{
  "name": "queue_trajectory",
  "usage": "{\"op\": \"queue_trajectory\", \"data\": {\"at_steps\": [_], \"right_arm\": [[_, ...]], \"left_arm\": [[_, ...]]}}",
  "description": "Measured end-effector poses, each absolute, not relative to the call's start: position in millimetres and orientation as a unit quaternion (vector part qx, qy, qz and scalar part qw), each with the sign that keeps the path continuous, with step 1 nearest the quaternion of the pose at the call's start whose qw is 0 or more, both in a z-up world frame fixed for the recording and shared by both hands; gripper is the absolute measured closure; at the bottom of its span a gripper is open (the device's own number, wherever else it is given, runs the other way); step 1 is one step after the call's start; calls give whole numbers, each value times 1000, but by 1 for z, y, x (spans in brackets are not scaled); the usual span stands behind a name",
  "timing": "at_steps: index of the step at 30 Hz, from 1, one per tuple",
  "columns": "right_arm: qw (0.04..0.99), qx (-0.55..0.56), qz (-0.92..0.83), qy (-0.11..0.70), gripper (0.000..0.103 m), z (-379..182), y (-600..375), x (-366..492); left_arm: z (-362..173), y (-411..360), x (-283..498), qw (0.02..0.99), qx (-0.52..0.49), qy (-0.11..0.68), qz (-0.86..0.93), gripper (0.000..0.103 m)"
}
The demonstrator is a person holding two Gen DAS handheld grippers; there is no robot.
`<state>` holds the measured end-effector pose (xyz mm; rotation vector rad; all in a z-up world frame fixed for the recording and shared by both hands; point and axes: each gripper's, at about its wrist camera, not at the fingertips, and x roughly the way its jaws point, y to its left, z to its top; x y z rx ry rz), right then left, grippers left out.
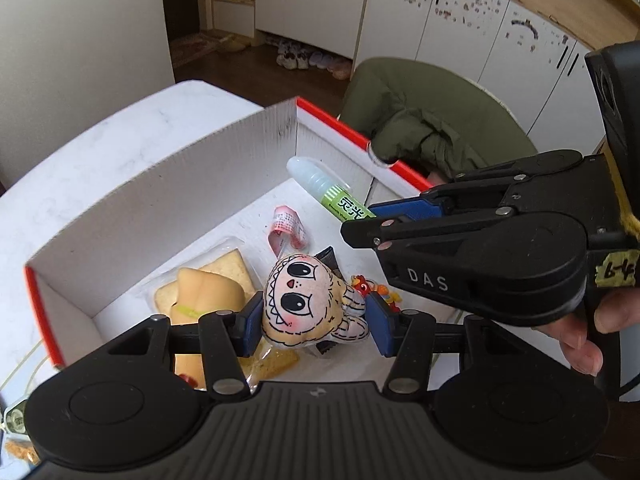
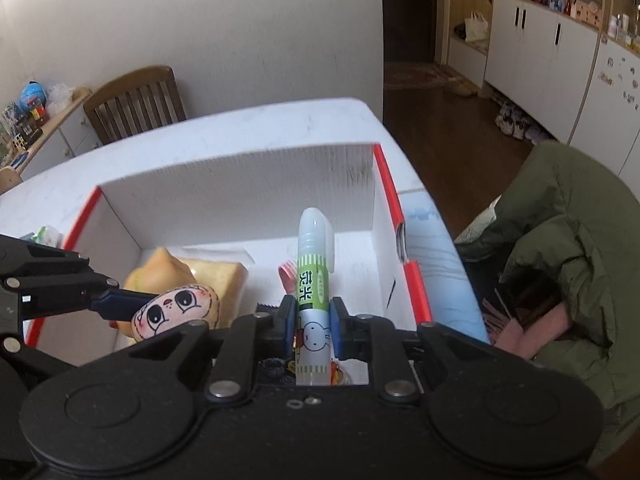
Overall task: Organize objects
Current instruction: 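Carry the cartoon-face packet and glue stick into the red box and open both tools, then withdraw both tools from the box back toward the table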
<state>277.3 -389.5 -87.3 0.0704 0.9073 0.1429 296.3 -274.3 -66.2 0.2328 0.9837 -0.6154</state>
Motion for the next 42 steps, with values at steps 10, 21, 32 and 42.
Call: {"op": "queue_trajectory", "data": {"at_steps": [10,21,32,42], "right_arm": [[883,15,83,462,86,-103,-380,284],[879,28,90,467,78,-105,-386,289],[883,36,92,458,68,-93,-388,279],[894,36,94,437,58,-70,-388,260]], "left_arm": [[-92,-285,311,811,123,492,-291,51],[-96,-286,315,803,110,503,-300,49],[-81,-283,298,816,95,472,-321,36],[-52,-263,273,841,81,426,-324,36]]}}
